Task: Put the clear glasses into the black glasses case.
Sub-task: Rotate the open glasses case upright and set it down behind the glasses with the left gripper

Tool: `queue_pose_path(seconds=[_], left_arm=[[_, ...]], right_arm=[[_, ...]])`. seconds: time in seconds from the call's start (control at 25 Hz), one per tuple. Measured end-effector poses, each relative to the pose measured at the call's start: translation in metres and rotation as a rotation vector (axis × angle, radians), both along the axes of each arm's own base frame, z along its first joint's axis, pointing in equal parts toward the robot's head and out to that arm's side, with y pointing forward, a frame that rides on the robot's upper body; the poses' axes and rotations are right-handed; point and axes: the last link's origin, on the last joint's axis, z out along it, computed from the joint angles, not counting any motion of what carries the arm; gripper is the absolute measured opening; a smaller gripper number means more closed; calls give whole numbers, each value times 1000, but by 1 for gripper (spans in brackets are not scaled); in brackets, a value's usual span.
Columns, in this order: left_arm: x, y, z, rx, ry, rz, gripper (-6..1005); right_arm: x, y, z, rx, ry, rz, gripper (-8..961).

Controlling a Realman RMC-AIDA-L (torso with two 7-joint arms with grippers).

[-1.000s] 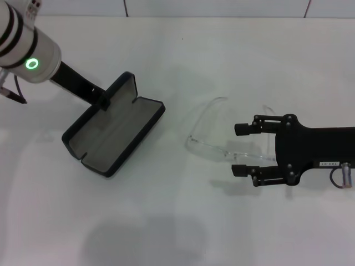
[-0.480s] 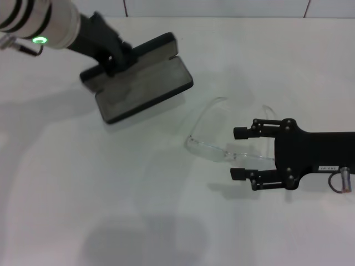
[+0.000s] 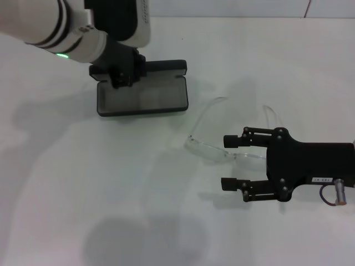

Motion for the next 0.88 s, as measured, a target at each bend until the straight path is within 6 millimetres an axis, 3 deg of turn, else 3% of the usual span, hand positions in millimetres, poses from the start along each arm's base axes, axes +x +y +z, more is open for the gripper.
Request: queue_pose_path(seconds=[0.32, 0.88], left_arm=[[6, -3, -16, 6, 1, -26, 282], [9, 1, -23, 59, 20, 37, 307]], right_arm=[[1, -4, 1, -8, 21, -4, 739], [2, -3, 1, -11, 18, -7, 738]])
